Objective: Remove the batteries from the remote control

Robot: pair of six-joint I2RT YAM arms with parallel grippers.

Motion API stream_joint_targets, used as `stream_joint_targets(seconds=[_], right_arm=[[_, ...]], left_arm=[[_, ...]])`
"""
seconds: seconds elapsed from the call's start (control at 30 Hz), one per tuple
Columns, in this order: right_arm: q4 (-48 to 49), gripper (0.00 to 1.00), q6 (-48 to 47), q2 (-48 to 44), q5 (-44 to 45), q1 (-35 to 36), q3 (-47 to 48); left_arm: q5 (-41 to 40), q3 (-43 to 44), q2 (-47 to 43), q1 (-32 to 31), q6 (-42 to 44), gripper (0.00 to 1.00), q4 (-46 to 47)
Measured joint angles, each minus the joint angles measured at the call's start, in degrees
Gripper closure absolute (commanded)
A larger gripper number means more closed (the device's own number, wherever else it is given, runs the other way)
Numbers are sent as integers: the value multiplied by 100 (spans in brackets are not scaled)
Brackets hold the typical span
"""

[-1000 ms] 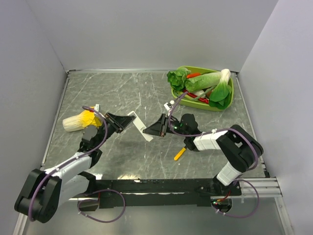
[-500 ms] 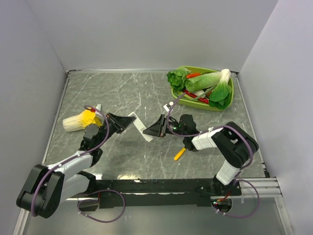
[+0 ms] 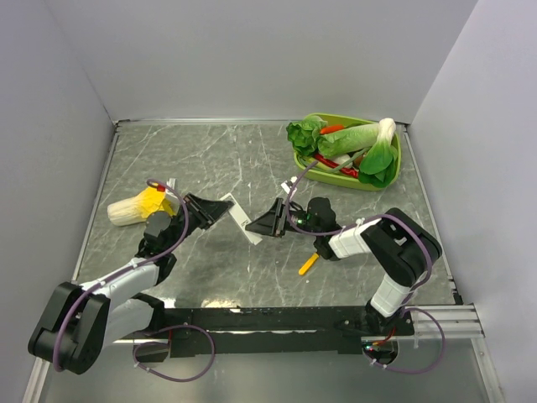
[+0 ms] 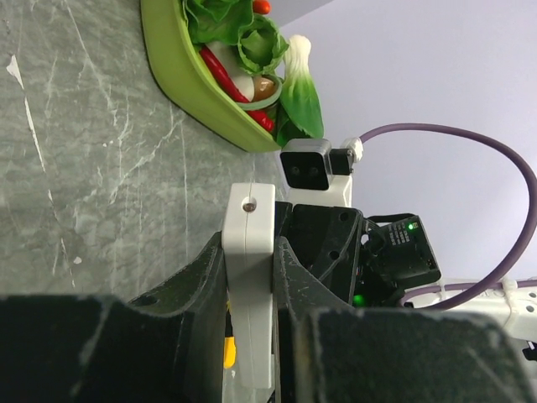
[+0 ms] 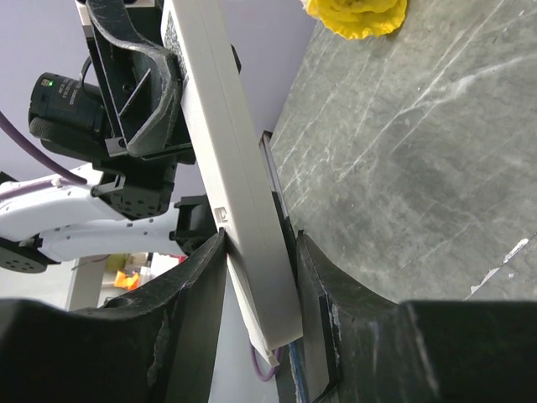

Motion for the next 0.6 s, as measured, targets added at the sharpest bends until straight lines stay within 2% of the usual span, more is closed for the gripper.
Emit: stream_joint_targets(seconds=[0.1,0.23,0.6], right_arm=[[28,69,0,0,-13,0,-48],[140,61,0,0,-42,-11,-127],[339,56,26,61,-83,-55,-221]], left_arm=[[48,2,0,0,-4,99,-61],[111,26,9,0,-20,99,-114],[221,118,221,-4,-59,99,-101]])
